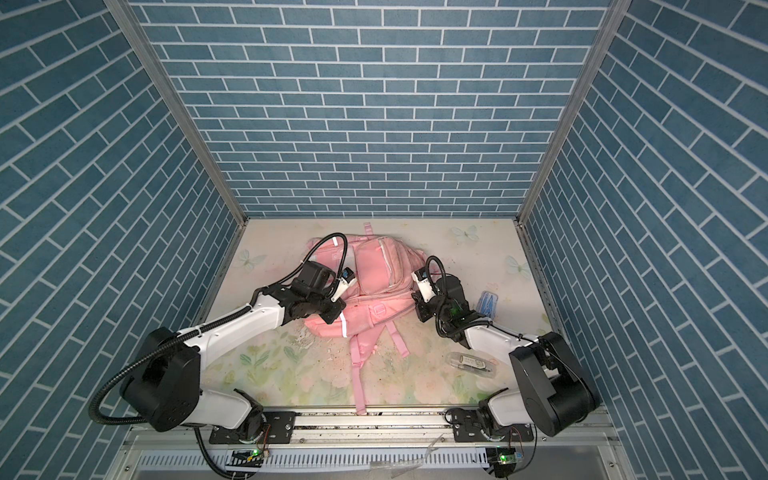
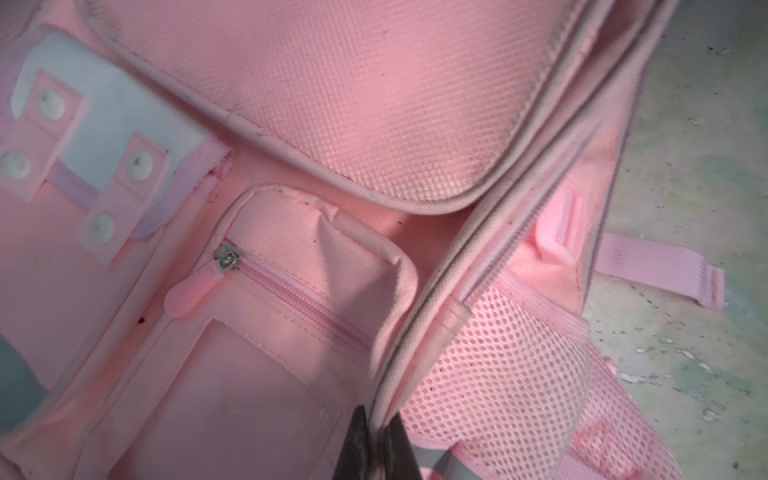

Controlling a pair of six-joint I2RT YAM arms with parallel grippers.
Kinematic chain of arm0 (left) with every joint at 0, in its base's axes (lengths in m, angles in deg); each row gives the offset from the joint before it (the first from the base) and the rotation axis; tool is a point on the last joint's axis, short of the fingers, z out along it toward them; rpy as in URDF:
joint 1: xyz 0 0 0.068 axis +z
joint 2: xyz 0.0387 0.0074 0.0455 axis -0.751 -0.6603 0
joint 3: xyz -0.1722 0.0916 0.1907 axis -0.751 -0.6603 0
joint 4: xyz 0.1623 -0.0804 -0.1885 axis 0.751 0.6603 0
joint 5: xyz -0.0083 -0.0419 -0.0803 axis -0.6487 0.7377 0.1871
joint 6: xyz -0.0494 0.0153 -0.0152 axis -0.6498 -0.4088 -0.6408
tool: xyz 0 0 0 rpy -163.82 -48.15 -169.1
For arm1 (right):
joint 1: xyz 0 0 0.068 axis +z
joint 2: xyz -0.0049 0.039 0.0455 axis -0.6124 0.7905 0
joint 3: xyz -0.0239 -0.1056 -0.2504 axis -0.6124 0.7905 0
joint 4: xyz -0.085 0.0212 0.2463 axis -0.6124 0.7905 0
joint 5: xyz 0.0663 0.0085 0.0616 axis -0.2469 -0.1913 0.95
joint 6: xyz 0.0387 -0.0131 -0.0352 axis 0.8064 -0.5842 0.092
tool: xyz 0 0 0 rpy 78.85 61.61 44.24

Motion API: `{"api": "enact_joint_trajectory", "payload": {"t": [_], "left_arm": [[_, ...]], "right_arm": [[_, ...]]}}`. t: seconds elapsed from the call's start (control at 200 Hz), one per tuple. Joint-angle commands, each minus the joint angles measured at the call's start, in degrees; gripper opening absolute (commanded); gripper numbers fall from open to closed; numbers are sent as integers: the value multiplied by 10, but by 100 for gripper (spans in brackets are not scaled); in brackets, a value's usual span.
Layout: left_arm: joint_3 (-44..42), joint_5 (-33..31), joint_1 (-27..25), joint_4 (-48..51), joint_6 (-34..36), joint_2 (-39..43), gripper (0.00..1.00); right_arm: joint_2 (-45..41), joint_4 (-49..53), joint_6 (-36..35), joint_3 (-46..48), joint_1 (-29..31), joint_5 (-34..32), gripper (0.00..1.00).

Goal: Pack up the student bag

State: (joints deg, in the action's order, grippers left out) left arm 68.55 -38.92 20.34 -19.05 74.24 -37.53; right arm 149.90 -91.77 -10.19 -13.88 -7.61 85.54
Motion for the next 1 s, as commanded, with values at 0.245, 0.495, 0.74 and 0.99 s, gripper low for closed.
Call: {"api": "enact_joint_trajectory", "payload": {"t": [0.245,0.495,0.74,0.99], "left_arm": [[77,63,118,79,-199,-41,43],[-113,131,115,-86,-575,137,52],[-241,-42,-17,-260,-859,275,61],[-282,-131,-131,-365,-997,230,61]], "right_arm": [[-10,14,26,-20,137,-45,0],[8,8,12,-30,171,-35,0],[-3,3,5,-18,190,-41,0],[-5,5,-1,-18,201,-42,0]]}}
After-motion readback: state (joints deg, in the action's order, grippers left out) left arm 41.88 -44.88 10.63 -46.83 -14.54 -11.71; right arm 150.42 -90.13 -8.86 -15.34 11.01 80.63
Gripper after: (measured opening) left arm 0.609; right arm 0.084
